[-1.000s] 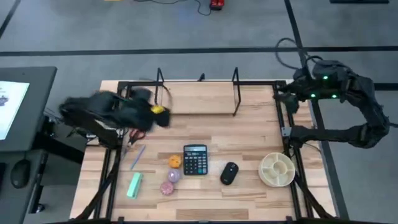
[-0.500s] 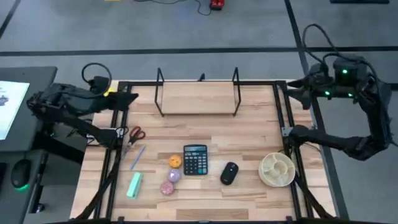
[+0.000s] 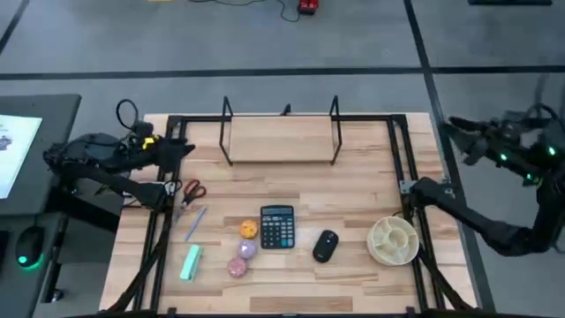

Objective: Stock shelves
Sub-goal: Return to Home Position

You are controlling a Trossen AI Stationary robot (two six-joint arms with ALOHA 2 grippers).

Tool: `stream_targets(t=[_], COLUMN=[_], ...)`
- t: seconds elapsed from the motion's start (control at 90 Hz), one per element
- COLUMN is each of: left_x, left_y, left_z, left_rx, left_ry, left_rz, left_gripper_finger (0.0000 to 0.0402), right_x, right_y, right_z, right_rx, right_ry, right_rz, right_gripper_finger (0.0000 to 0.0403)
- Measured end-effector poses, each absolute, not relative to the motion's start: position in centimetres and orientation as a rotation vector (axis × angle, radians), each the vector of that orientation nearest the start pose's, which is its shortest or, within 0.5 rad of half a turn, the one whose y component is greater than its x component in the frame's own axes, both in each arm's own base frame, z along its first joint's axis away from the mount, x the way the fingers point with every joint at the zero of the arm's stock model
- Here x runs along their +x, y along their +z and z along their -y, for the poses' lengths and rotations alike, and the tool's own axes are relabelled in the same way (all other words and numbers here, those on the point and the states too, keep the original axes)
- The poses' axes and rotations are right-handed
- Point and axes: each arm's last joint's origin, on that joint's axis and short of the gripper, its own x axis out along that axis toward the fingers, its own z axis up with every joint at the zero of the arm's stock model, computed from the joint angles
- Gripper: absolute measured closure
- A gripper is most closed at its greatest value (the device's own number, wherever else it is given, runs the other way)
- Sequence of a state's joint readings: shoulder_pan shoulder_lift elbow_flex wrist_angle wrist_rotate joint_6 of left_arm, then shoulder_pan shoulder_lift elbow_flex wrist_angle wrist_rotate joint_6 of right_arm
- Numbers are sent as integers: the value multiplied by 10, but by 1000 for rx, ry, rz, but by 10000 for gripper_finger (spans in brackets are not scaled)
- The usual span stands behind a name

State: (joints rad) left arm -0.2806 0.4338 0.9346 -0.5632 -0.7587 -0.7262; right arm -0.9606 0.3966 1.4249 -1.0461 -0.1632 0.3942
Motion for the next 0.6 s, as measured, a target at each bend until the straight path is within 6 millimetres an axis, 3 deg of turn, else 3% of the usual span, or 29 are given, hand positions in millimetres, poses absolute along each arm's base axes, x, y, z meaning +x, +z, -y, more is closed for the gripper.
stream_targets(t=[0.122,0.322,0.6], left_x=[60,53,49], left_y=[358,325,285], left_z=[-2,-3,-1], left_rx=[-626,-612,-584], left_ry=[397,317,159], left_rz=[166,276,378], left_gripper_finger=[93,93,93], right_x=[-29,-23,-16], right_y=[421,386,371], right_z=[-56,-55,-46], right_rx=[371,457,533], right_ry=[-838,-841,-816], right_rz=[230,342,445], right_gripper_finger=[180,180,180])
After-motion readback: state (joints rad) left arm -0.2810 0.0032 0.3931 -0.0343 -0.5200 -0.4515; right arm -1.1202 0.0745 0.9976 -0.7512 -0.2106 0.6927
